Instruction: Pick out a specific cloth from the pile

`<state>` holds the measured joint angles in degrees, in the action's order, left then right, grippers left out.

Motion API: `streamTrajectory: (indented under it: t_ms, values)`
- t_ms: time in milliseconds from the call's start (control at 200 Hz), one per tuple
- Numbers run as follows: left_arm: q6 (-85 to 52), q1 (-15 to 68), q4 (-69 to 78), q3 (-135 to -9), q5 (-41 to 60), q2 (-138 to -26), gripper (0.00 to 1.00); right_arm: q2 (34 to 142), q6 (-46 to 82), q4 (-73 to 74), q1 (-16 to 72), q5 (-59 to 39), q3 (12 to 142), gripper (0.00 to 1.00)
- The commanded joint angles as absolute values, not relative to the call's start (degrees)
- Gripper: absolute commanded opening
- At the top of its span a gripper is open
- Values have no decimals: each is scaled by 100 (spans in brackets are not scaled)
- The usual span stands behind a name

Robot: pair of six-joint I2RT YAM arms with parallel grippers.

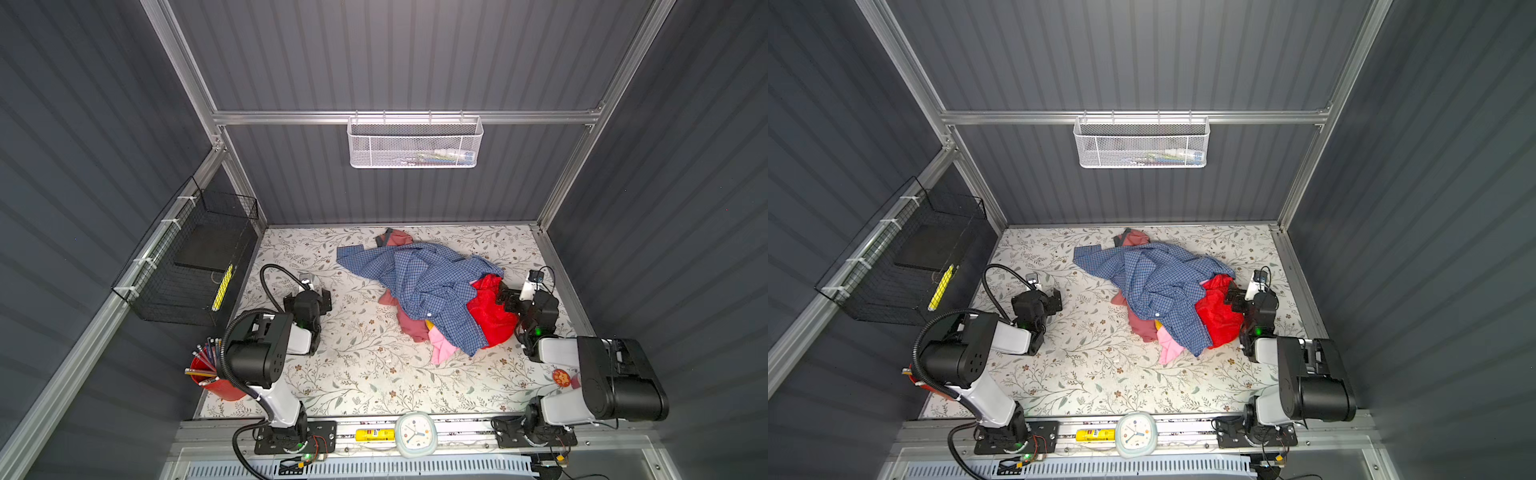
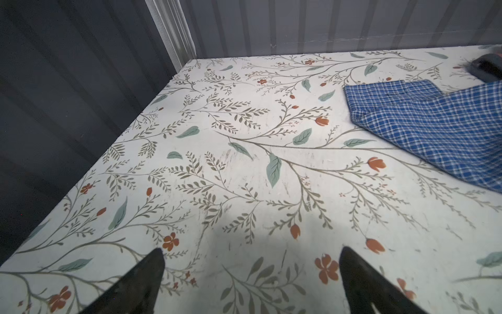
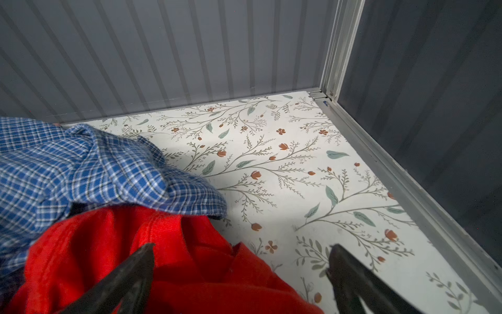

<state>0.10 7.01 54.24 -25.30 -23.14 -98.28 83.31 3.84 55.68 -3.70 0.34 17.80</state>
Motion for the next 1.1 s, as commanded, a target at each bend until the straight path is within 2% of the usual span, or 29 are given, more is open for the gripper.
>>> streamTrajectory:
  t_ms: [0, 751, 926, 1001, 1096]
  values:
    - [-92, 642, 5431, -2601, -2276, -9839, 100, 8368, 338, 5556, -384, -4, 1889, 99]
    - [-101, 642, 5420, -2595, -2266, -9828, 100, 8310, 350, 5520, -380, 4, 1902, 99]
    - [-110, 641, 5271, -2581, -2513, -9485, 100, 7545, 506, 3275, -383, 373, 2852, 99]
    - [-400, 642, 3951, -2953, -2800, -9005, 100, 7221, 747, 2469, -412, 503, 3282, 99]
    - [-711, 637, 2435, -3594, -2921, -8586, 100, 6973, 960, 1408, -446, 166, 3956, 99]
